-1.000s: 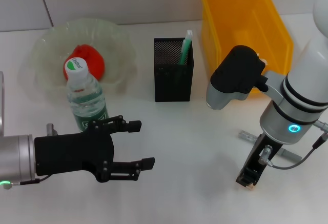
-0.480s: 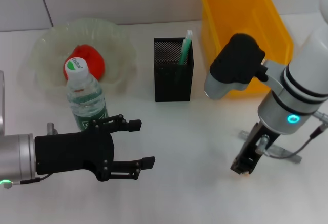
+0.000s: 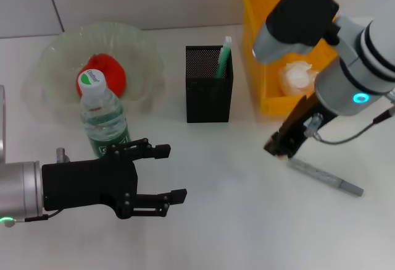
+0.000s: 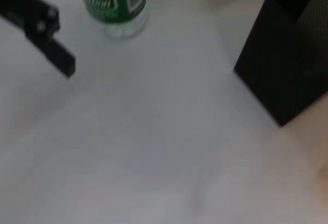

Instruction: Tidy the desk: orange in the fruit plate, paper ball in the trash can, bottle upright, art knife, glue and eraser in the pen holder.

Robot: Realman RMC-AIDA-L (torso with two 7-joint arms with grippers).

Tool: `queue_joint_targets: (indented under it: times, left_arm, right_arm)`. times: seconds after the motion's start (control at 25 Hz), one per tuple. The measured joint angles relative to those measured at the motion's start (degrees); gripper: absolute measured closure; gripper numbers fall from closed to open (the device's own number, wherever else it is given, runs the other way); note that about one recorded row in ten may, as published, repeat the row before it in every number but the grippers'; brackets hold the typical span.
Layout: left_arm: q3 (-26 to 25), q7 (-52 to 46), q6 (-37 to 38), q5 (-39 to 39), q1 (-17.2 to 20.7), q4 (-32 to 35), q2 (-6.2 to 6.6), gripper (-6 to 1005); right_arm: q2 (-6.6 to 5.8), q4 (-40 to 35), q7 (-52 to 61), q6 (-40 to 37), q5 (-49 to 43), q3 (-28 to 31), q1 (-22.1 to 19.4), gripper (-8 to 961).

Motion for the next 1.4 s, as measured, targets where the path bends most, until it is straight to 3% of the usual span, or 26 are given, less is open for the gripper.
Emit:
queue_joint_targets:
  times: [0.24,0.72,1.4]
  left_arm:
    - [0.24,0.02,0.00,-0.17,0.00,0.00,0.00,138]
    - [0.33,0.05,0.00,-0.38,-0.17,0.00,-0.01,137]
    - [-0.04,0.05,3.86,-0.54,0.17,0.72,0.30,138]
  right_arm:
    - [0.00,-4.62,-0.77,3.67,-1.07,2.15,-0.78,823]
    - [0.00,-6.60,-1.97,10.80,-1.31,3.37,-1.07,822]
    - [0.09,-3.59,-5.23,24.21,-0.54,3.44,-1.04,823]
